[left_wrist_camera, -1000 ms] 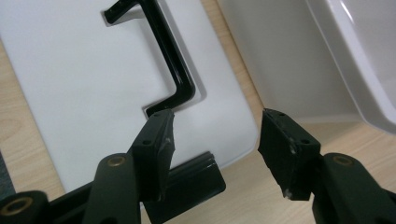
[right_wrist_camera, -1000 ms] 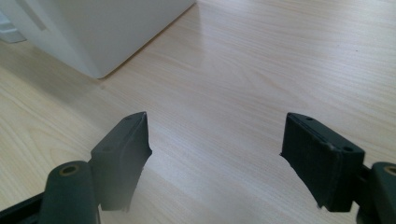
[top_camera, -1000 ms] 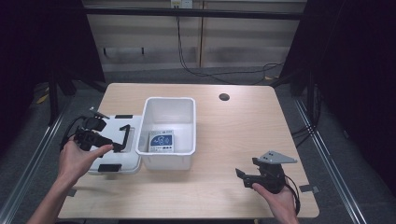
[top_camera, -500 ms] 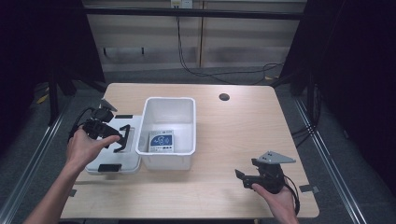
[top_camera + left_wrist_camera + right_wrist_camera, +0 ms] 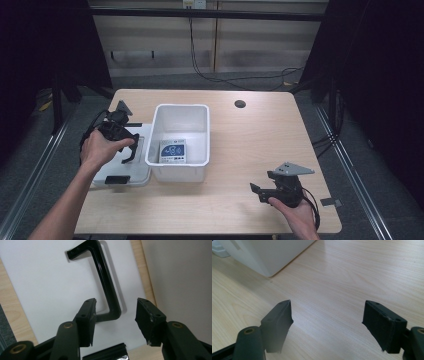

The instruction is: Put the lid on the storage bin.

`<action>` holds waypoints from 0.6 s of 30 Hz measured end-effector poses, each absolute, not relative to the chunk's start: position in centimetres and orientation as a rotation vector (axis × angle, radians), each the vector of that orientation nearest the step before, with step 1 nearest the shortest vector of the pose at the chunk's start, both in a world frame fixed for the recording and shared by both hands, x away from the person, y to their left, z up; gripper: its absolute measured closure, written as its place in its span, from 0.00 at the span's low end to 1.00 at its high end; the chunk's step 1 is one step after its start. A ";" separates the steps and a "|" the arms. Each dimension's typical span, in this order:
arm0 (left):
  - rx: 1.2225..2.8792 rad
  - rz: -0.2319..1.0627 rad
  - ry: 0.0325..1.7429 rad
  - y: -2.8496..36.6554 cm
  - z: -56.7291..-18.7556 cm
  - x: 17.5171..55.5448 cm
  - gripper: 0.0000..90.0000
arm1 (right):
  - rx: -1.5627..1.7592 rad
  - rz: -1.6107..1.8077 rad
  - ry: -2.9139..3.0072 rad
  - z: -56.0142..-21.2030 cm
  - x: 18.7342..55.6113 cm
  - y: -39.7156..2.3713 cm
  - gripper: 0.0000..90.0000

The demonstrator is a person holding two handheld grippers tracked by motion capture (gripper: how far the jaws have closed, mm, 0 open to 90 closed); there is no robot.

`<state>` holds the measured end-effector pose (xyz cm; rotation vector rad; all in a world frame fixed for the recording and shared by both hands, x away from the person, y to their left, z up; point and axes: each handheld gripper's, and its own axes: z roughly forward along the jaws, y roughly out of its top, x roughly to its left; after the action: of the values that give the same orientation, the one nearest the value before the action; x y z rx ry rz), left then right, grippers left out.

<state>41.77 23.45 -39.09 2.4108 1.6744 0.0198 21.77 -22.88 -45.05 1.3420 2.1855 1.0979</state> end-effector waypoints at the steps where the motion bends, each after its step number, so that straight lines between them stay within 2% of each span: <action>1: 2.416 0.018 1.676 23.2 -39.1 42.1 0.58 | 1.343 1.098 2.187 -45.1 21.8 -22.9 0.25; 18: 2.458 0.027 1.789 22.0 -41.0 43.6 0.63 | 1.348 1.086 2.205 -45.2 21.7 -22.8 0.25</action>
<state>43.57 21.96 -41.03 2.4584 1.7886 0.0272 21.72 -22.77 -45.18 1.3480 2.2051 1.0859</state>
